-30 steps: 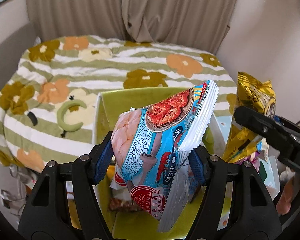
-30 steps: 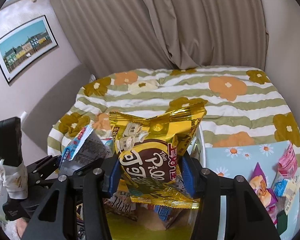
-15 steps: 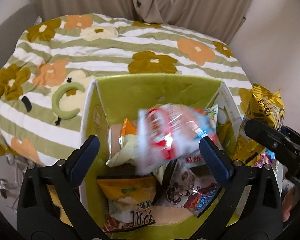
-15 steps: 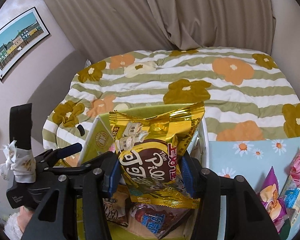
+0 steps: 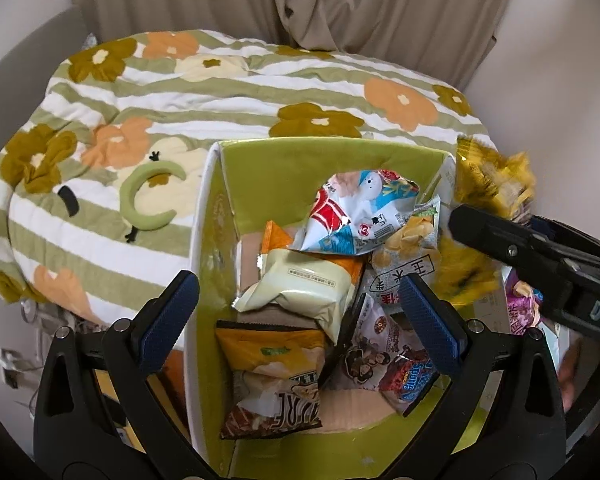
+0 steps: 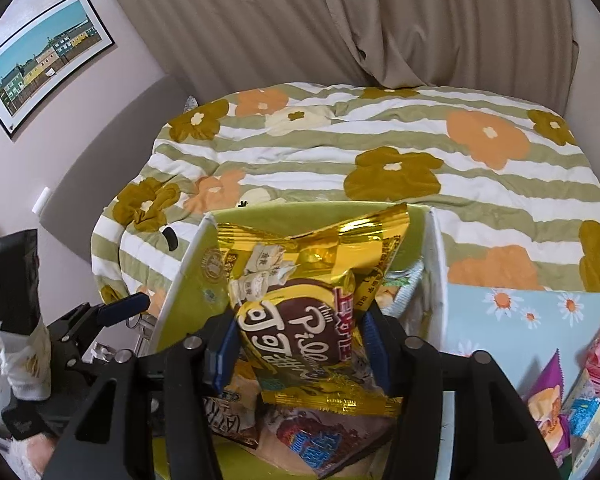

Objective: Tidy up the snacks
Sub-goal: 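Lower the gold wafer bag into the green box and open the right gripper, then move both tools back to the remaining bags on the tablecloth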

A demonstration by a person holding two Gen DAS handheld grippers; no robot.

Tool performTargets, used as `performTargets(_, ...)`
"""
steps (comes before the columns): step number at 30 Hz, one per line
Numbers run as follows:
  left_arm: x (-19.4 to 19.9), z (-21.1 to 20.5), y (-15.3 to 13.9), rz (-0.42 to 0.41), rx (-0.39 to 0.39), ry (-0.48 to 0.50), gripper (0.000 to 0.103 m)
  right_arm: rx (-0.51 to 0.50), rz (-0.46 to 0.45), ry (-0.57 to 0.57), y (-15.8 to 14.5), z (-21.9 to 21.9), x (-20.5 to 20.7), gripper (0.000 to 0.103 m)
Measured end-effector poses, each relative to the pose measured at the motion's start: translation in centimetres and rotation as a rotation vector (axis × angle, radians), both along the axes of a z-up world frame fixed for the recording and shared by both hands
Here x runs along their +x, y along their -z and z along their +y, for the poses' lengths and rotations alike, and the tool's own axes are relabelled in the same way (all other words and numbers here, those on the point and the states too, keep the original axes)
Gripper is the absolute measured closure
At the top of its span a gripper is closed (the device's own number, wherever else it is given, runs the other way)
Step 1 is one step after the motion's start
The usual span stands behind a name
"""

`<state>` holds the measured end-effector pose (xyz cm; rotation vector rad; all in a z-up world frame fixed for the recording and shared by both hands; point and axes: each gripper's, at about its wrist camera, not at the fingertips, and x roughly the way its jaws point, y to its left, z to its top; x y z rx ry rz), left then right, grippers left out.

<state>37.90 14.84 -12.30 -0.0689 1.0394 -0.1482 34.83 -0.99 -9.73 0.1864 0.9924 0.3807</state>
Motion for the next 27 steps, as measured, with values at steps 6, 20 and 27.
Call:
performTargets(6, -1.4, 0.7, -0.5, -0.012, 0.001, -0.011, 0.004, -0.003, -0.049, 0.014, -0.4, 0.2, -0.7, 0.004)
performTargets(20, -8.5, 4.2, -3.4, -0.084, 0.028, -0.041, 0.004, -0.023, -0.132, 0.048, -3.8, 1.0, -7.2, 0.003)
performTargets(27, -14.3, 6.2, -3.7, -0.098, 0.043, -0.098, 0.004, -0.020, -0.152, 0.077, -4.0, 0.6, -12.5, 0.003)
